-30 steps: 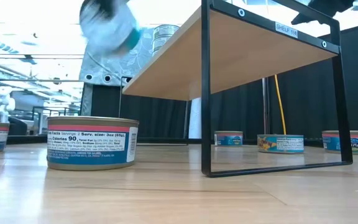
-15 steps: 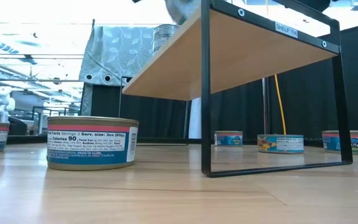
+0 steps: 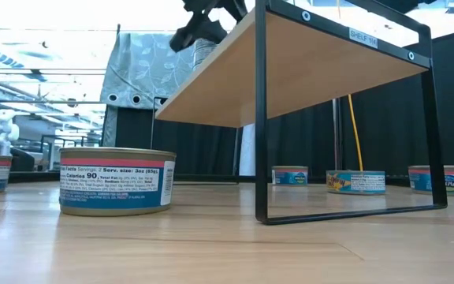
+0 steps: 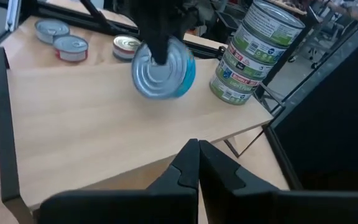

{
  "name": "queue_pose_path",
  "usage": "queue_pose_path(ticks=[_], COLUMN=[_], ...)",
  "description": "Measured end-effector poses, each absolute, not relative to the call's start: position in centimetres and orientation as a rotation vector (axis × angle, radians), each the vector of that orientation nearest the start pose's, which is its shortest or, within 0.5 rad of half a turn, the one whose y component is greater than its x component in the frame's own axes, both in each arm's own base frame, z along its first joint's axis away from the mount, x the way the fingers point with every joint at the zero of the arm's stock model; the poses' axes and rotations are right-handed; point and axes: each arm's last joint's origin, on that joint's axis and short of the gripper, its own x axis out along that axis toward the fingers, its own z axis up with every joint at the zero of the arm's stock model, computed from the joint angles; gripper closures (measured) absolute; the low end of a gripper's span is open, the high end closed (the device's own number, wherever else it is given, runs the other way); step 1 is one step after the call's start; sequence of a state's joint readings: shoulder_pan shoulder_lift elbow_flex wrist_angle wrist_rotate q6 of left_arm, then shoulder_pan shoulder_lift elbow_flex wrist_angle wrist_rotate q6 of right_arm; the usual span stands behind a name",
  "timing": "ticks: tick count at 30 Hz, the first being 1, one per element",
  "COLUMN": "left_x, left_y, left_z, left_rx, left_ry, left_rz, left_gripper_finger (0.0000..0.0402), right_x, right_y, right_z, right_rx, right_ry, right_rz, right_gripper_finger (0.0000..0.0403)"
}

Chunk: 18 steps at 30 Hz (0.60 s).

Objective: Stack canned seafood by type on shelf
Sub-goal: Put the top left light blue tuna can on the shelf

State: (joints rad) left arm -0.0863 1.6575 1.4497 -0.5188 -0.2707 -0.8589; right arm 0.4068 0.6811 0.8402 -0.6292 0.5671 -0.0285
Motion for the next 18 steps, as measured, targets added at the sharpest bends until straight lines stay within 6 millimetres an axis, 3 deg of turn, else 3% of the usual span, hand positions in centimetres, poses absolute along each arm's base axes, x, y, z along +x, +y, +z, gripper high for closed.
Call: queue_pose_path(ticks=[11, 18], left_x=[36.2, 36.1], left_y=[-2.0, -1.9], left_z=[29.1, 29.1], left_rx=[-0.797, -0.807], left_ry=[0.524, 0.491], left_rz=[0.65, 0.699], left_gripper_finger=[0.0258, 0.0181], right_x=[12.5, 12.6], right_y=[3.7, 3.9], right_z=[32.6, 32.6], right_rx=[-0.355, -0.387], right_ry=[0.427, 0.424], right_rz=[-0.129, -0.034], right_gripper_finger=[0.0403, 0.0403])
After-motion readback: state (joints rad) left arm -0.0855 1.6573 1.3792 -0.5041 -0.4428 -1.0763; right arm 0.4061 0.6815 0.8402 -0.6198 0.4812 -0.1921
